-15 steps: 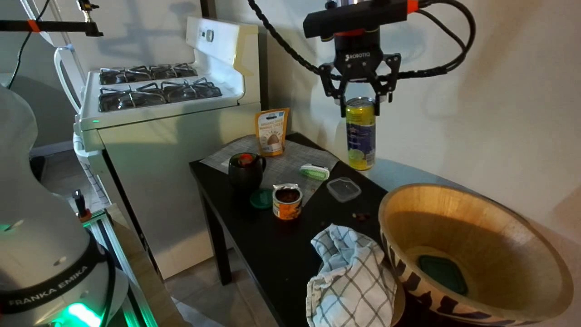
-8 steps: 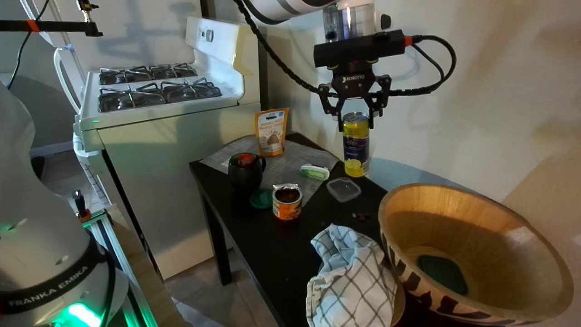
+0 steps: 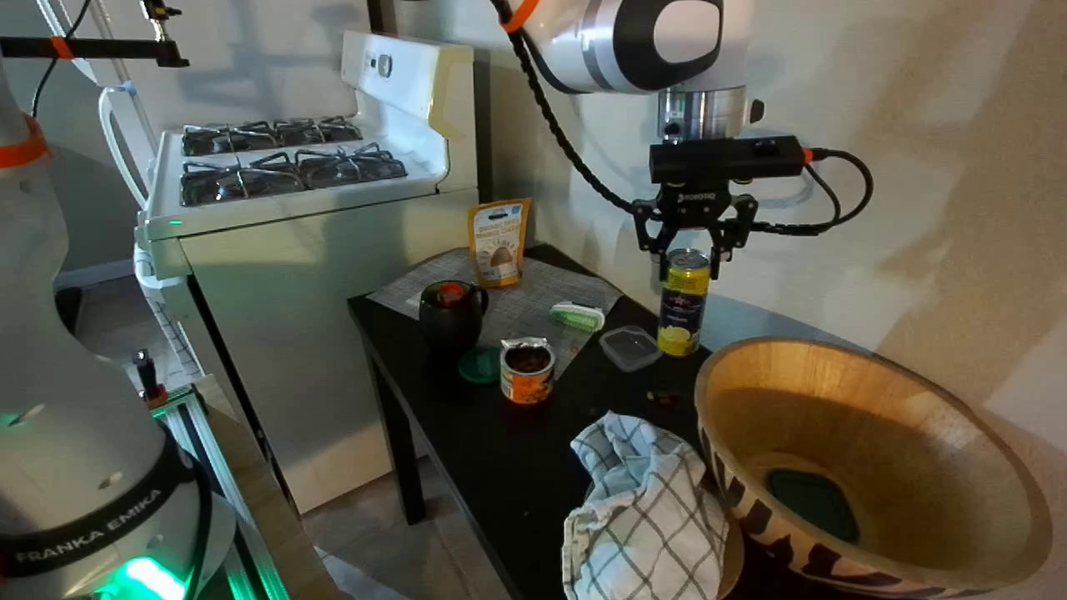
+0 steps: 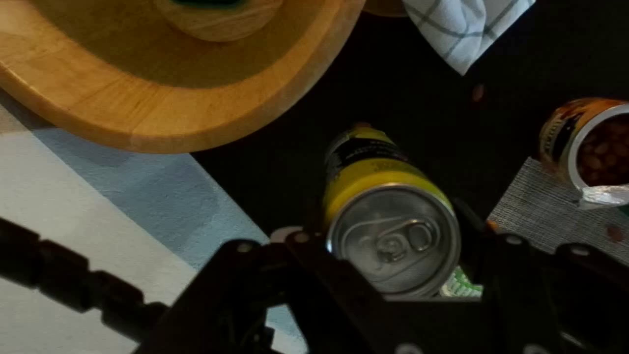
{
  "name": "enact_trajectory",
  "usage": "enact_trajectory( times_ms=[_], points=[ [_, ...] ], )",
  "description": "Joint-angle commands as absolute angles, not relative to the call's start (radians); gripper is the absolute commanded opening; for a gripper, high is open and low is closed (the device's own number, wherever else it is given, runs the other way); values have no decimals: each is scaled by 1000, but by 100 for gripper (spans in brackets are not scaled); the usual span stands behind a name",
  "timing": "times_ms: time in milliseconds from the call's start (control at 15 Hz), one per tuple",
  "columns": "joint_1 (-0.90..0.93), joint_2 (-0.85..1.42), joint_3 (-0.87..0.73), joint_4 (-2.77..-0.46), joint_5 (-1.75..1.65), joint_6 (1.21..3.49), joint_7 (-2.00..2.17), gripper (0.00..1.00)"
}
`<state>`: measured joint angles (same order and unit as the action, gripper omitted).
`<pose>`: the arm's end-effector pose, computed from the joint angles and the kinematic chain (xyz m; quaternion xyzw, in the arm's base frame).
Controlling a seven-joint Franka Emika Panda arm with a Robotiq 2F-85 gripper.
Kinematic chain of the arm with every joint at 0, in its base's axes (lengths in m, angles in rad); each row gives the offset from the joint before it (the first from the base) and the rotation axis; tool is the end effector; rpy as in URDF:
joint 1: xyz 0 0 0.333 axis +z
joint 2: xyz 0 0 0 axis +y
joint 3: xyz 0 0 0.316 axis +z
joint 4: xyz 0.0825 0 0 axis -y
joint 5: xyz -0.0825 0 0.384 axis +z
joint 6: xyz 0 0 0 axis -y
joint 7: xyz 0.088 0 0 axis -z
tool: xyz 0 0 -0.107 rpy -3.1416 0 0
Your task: Remove the yellow can from the bowl and put it on the table.
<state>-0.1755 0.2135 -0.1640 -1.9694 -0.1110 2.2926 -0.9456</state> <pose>0.5741 -0.2014 0.3764 0.9395 0.3326 0.0081 0.0820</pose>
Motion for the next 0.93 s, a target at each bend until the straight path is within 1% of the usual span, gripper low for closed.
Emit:
enact_trajectory(
  times_ms=[0,333,867],
  points=[
    [-198,299,-150,-1857,-149,2238,-972,38],
    [-201,369,-140,-1799,-190,2207,-977,38],
    [-215,437,-119,-1769,-202,2160,-1005,38]
  ],
)
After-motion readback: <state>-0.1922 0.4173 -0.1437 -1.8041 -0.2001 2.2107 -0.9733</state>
